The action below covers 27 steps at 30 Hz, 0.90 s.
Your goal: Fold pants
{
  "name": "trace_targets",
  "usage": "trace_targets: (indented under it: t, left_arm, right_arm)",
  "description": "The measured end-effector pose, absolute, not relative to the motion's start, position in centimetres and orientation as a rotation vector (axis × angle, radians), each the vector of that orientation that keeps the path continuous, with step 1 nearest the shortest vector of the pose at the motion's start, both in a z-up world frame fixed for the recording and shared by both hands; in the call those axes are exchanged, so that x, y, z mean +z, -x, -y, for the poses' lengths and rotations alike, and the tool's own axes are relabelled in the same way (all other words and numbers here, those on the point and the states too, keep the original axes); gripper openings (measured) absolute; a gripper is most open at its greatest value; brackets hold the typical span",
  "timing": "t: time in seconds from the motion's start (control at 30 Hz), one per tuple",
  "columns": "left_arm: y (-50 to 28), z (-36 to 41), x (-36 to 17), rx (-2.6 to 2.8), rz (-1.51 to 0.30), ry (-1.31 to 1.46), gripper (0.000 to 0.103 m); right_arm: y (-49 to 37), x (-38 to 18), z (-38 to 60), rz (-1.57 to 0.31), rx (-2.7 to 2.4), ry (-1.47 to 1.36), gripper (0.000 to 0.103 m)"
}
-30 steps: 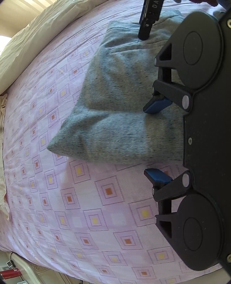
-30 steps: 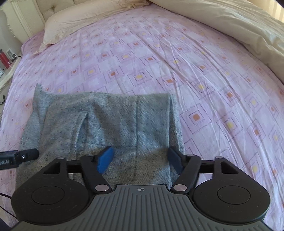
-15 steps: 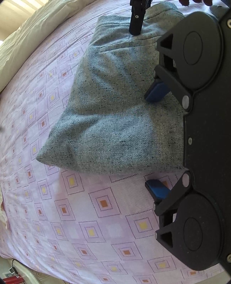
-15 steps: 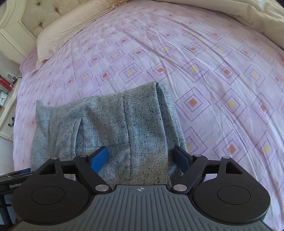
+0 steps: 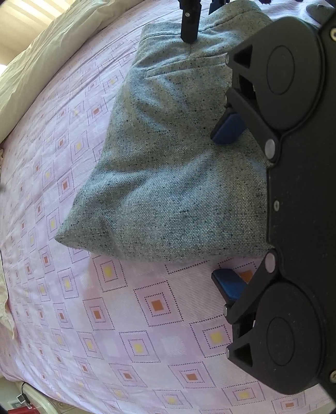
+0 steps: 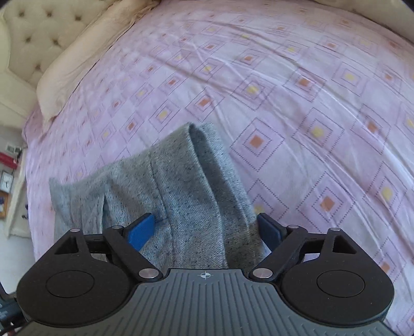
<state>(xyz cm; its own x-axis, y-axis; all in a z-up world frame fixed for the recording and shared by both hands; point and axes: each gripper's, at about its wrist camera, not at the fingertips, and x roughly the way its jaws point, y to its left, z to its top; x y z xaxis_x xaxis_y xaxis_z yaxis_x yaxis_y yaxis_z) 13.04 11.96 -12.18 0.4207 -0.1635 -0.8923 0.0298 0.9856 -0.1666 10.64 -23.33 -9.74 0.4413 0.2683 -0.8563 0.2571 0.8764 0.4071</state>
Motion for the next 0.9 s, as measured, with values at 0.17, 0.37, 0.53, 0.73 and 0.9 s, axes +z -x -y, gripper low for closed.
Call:
trace_targets:
  t: [0.17, 0.37, 0.53, 0.73, 0.9]
  left_arm:
    - [-13.5, -11.8, -12.1, -0.131, -1.123, 0.141, 0.097]
    - [-12.1, -11.2, -10.4, -0.168, -1.026, 0.098, 0.040]
    - [-10.8, -10.6, -8.5, -0.169, -0.939, 0.063, 0.026]
    - [-12.9, -10.4, -5.1, -0.170, -0.863, 0.074, 0.025]
    - [-17.7, -9.3, -3.3, -0.178, -0.835, 0.093, 0.025]
  right_arm:
    - [-11.1, -9.2, 22.0, -1.154, 0.034, -0.444, 0.076]
    - [-9.5, -6.2, 20.2, -1.033, 0.142, -0.305, 0.027]
    - [-9.0, -3.6, 20.4, -0.952, 0.182, -0.309, 0.025]
    - [-12.7, -0.2, 20.7, -0.872, 0.209, -0.290, 0.025]
    - [-17.7, 0.5, 22.3, -0.840, 0.189, -0.284, 0.025]
